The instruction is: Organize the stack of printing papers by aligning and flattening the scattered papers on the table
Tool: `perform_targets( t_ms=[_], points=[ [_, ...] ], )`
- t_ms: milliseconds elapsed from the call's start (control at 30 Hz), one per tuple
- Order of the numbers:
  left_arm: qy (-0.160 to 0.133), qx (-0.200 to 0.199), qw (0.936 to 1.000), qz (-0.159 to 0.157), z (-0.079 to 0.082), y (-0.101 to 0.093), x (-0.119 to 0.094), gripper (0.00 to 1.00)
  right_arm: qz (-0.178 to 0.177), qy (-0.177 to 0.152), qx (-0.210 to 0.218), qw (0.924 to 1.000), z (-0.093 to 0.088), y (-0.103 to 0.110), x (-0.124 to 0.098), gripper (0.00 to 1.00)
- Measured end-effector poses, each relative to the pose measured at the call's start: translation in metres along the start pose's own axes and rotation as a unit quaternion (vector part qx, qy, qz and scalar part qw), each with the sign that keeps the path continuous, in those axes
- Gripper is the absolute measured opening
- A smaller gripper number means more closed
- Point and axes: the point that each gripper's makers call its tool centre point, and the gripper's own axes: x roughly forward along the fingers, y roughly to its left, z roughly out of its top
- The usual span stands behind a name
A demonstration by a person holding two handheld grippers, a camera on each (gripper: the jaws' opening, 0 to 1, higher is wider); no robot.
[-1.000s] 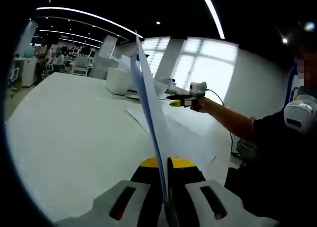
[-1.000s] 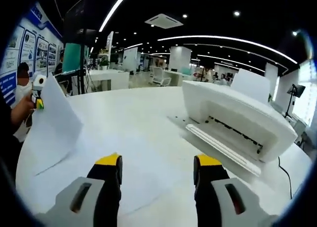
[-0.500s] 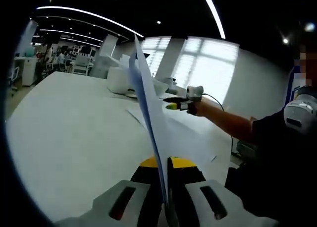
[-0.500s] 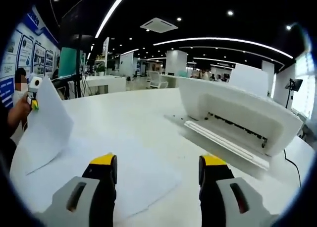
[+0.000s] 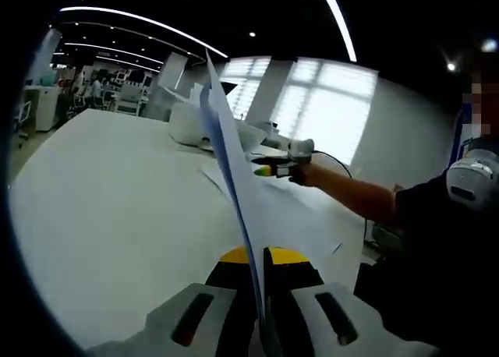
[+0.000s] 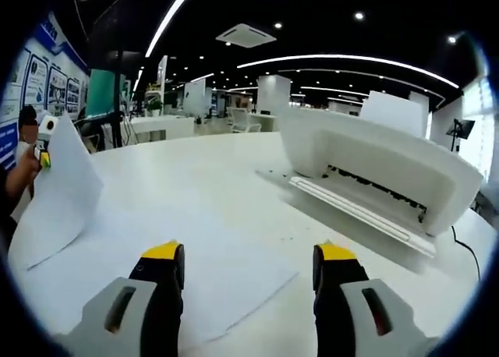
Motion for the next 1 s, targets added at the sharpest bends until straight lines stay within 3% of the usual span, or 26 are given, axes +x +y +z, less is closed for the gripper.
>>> perform_targets(
  t_ms=[400, 1000],
  points=[
    [0.002, -0.001, 1.0000, -0.002, -0.003, 0.000, 0.001, 0.07, 0.001, 0.026, 0.008, 0.9996, -0.018, 0.002, 0.011, 0.63],
    [0.004, -0.001, 1.0000, -0.003, -0.002, -0.001, 0.001, 0.07, 0.009, 0.024, 0.037, 0.9990, -0.021, 0.007, 0.013, 0.59]
  ],
)
